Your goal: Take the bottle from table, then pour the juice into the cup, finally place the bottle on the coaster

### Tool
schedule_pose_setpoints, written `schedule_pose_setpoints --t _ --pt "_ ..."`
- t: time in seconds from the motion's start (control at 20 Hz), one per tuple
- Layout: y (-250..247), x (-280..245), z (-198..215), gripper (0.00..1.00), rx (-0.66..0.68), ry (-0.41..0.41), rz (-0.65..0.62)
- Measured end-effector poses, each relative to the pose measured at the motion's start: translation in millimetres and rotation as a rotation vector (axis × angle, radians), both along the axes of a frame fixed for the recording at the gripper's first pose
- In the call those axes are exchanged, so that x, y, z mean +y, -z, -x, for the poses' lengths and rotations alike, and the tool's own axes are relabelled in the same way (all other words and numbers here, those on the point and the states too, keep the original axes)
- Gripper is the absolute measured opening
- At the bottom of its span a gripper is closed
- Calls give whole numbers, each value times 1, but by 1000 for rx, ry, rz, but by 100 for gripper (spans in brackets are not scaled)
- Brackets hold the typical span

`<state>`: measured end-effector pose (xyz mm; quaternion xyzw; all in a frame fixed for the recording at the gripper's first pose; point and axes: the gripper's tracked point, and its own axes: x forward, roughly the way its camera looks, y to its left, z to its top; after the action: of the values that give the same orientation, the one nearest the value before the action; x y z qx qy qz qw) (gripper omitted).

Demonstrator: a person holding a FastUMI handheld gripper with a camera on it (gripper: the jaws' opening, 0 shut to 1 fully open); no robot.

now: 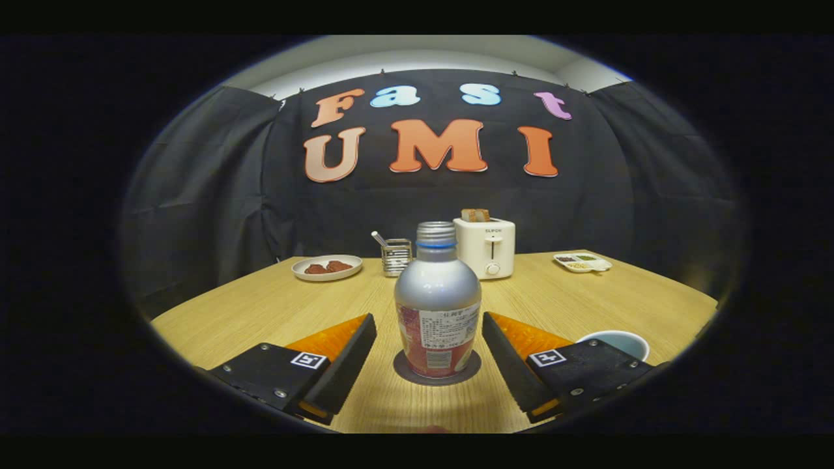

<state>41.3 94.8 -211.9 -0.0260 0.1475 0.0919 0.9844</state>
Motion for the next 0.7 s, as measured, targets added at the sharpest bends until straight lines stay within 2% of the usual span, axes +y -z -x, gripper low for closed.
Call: schedule_pose_setpoints --t 0.6,0.7 --pt "-72 -2 52 97 -64 -66 16" --pt "-89 -1 63 97 -82 -80 -13"
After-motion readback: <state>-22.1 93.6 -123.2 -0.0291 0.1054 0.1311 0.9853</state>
